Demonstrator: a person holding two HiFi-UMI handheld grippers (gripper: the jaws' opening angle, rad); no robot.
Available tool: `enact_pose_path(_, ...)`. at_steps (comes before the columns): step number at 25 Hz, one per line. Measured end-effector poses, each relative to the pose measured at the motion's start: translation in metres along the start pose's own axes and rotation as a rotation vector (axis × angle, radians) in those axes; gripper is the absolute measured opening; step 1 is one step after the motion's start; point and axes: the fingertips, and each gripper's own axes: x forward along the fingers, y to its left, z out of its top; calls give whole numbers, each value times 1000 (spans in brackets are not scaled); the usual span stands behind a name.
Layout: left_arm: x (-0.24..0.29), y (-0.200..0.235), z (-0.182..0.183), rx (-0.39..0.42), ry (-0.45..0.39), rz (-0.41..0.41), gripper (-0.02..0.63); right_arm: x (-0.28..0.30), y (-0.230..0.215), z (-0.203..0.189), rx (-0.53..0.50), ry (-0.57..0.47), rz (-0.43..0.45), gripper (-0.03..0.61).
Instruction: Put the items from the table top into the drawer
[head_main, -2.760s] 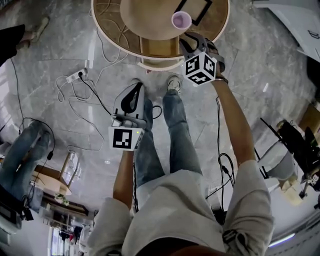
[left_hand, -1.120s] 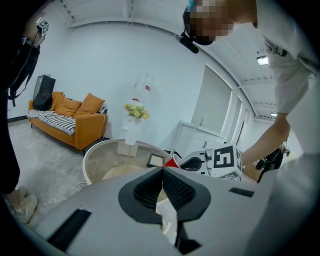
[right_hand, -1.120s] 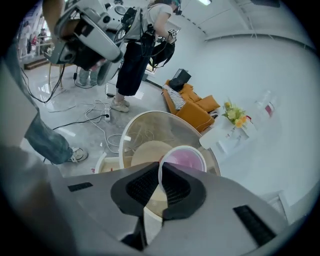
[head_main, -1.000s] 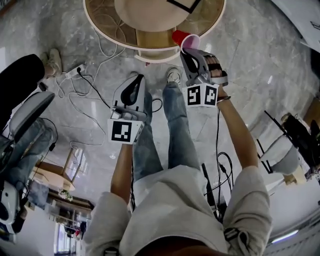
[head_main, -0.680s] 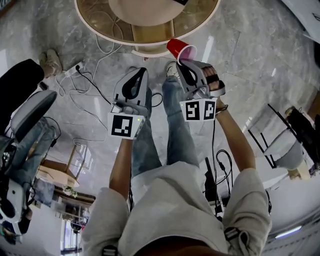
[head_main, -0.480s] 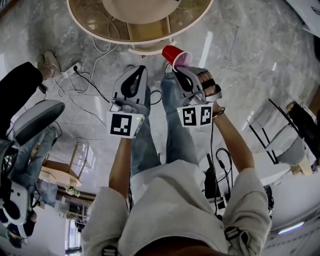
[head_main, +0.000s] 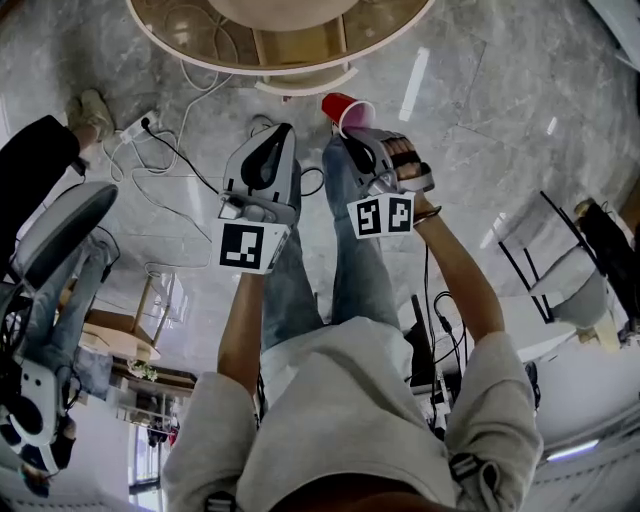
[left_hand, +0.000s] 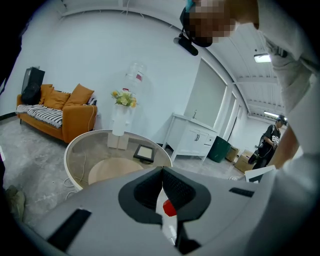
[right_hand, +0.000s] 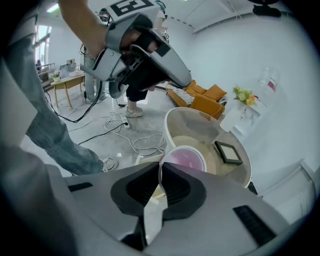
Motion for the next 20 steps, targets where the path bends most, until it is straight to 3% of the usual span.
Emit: enact_pose_path(20, -6, 84, -69, -63, 24, 85, 15, 192, 51, -64, 119, 204, 206, 38)
